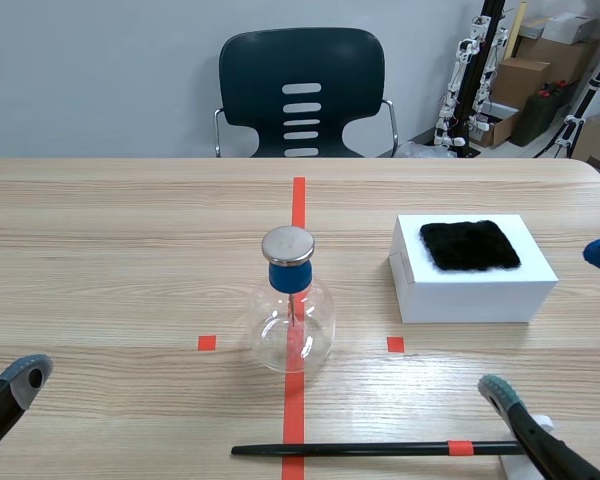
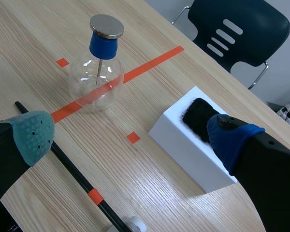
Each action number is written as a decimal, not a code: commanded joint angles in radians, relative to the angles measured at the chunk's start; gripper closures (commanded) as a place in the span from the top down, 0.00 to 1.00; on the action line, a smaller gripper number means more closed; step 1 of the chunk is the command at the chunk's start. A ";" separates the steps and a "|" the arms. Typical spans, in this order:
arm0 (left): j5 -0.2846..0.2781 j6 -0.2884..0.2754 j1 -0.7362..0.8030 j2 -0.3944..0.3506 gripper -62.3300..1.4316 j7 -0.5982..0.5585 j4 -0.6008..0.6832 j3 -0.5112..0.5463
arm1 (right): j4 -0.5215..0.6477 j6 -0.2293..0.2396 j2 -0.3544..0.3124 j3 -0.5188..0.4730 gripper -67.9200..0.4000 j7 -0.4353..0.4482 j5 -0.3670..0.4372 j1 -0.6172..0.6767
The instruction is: Do the electroscope experiment. pick up the black charging rod
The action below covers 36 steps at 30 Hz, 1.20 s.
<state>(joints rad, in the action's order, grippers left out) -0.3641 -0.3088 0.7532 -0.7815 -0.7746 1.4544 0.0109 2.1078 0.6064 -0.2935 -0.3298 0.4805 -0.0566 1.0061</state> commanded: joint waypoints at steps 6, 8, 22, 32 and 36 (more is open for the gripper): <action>-0.006 -0.002 0.000 0.005 1.00 -0.017 0.011 0.000 | 0.014 -0.004 0.000 -0.003 1.00 0.012 0.015 -0.006; -0.006 -0.002 0.000 0.005 1.00 -0.017 0.011 0.000 | 0.014 -0.004 0.000 -0.003 1.00 0.012 0.015 -0.006; -0.005 -0.002 -0.009 0.039 1.00 -0.025 0.011 0.001 | 0.014 -0.004 0.000 -0.003 1.00 0.012 0.015 -0.006; 0.043 -0.020 -0.009 0.118 1.00 -0.086 0.011 0.001 | 0.023 0.000 0.000 -0.003 1.00 -0.042 -0.104 -0.006; 0.053 -0.021 -0.009 0.148 1.00 -0.104 0.011 0.001 | 0.066 0.058 -0.003 -0.002 1.00 -0.127 -0.196 -0.013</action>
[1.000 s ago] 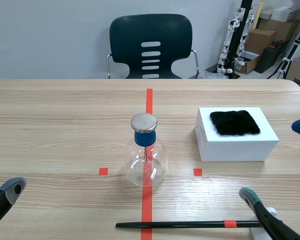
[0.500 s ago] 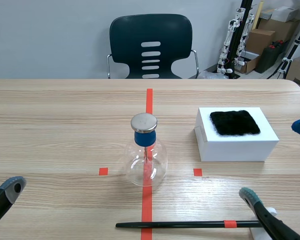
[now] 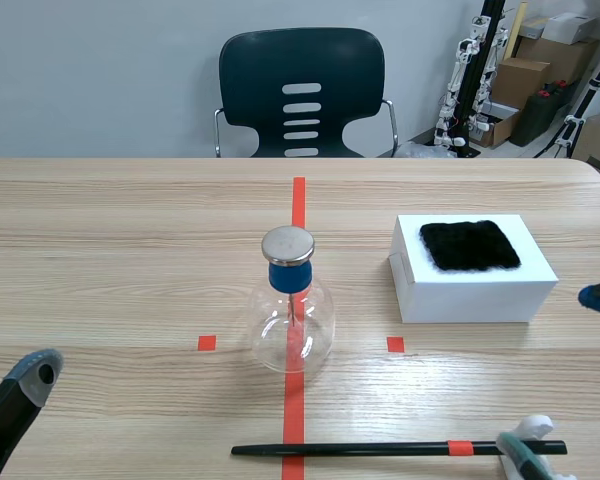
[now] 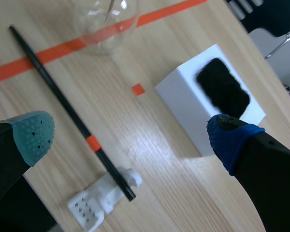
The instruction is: Do the electroscope experiment. pick up the black charging rod
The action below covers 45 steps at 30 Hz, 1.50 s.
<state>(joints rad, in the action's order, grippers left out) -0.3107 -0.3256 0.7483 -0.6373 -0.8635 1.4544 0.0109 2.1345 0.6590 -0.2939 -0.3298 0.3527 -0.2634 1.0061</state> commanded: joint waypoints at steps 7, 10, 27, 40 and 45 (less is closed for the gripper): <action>0.063 -0.014 -0.041 0.059 1.00 -0.099 -0.041 -0.006 | 0.095 0.087 -0.097 0.084 1.00 -0.298 -0.022 -0.122; 0.098 -0.038 -0.080 0.087 1.00 -0.142 -0.099 -0.018 | 0.095 0.087 -0.155 0.164 1.00 -0.469 -0.009 -0.201; 0.178 -0.035 -0.285 0.207 1.00 -0.270 -0.430 -0.101 | 0.087 0.087 -0.276 0.524 1.00 -0.870 0.031 -0.456; 0.253 0.014 -0.319 0.260 1.00 -0.318 -0.518 -0.102 | -0.045 0.087 -0.404 0.761 1.00 -1.287 0.442 -0.690; 0.256 0.017 -0.319 0.260 1.00 -0.356 -0.522 -0.102 | -0.131 0.087 -0.404 0.858 1.00 -1.404 0.535 -0.802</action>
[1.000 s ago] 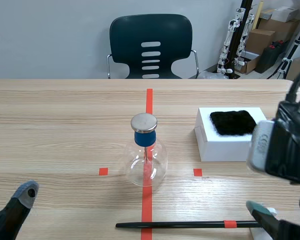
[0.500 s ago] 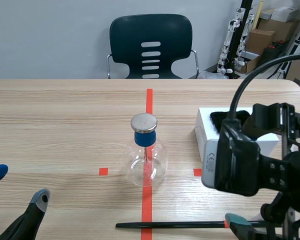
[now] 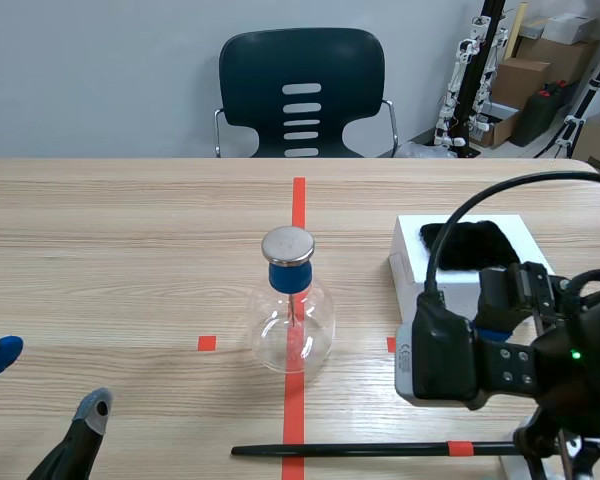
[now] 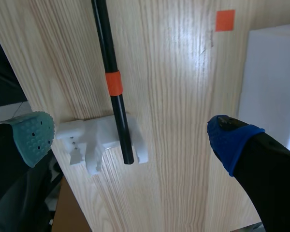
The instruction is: Do the electroscope experiment. pick up the black charging rod
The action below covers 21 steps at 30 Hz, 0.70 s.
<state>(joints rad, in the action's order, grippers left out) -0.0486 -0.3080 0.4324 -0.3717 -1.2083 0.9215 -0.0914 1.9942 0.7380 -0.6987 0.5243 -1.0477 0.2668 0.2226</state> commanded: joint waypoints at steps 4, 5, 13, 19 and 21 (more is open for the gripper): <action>0.035 -0.001 -0.003 -0.008 1.00 -0.011 0.008 0.000 | -0.039 0.008 0.002 0.091 1.00 -0.052 0.033 -0.092; 0.043 -0.001 -0.003 -0.009 1.00 -0.011 0.007 0.000 | -0.052 0.008 0.005 0.107 1.00 -0.059 0.033 -0.105; 0.043 -0.001 -0.016 -0.008 1.00 -0.019 -0.006 -0.026 | -0.177 0.008 0.046 0.183 1.00 -0.073 0.033 -0.169; 0.089 -0.001 -0.073 -0.008 1.00 -0.107 -0.113 -0.066 | -0.246 0.008 0.060 0.206 1.00 -0.048 0.033 -0.209; 0.099 0.000 -0.086 -0.008 1.00 -0.161 -0.142 -0.068 | -0.262 0.008 0.060 0.214 1.00 -0.021 0.032 -0.220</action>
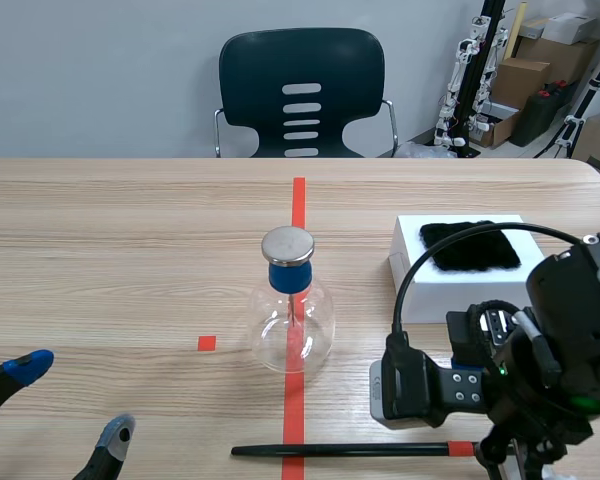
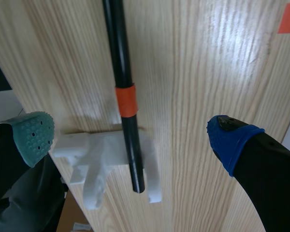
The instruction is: Do the electroscope experiment. pick up the black charging rod
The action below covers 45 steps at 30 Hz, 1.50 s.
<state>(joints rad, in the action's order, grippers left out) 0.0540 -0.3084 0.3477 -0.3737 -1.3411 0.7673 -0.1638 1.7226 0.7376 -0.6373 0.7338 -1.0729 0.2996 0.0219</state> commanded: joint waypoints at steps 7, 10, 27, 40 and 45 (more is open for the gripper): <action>0.074 0.003 -0.016 -0.007 1.00 -0.089 -0.023 0.005 | -0.040 0.008 0.000 0.012 1.00 0.078 -0.022 -0.037; 0.083 0.003 -0.016 -0.007 1.00 -0.090 -0.023 0.005 | -0.059 0.008 0.000 0.012 1.00 0.117 -0.047 -0.036; 0.153 0.007 -0.019 -0.010 1.00 -0.114 -0.023 0.005 | -0.110 0.008 -0.075 0.011 1.00 0.373 -0.094 -0.026; 0.154 0.006 -0.041 -0.009 1.00 -0.103 -0.023 0.005 | -0.110 0.008 -0.074 0.012 0.86 0.391 -0.106 0.001; 0.193 0.006 -0.052 -0.009 1.00 -0.103 -0.023 0.005 | -0.110 0.008 -0.074 0.012 0.77 0.391 -0.109 0.015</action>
<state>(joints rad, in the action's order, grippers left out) 0.2516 -0.3069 0.3004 -0.3737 -1.4258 0.7265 -0.1635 1.6016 0.7376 -0.7063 0.7429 -0.6846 0.1932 0.0448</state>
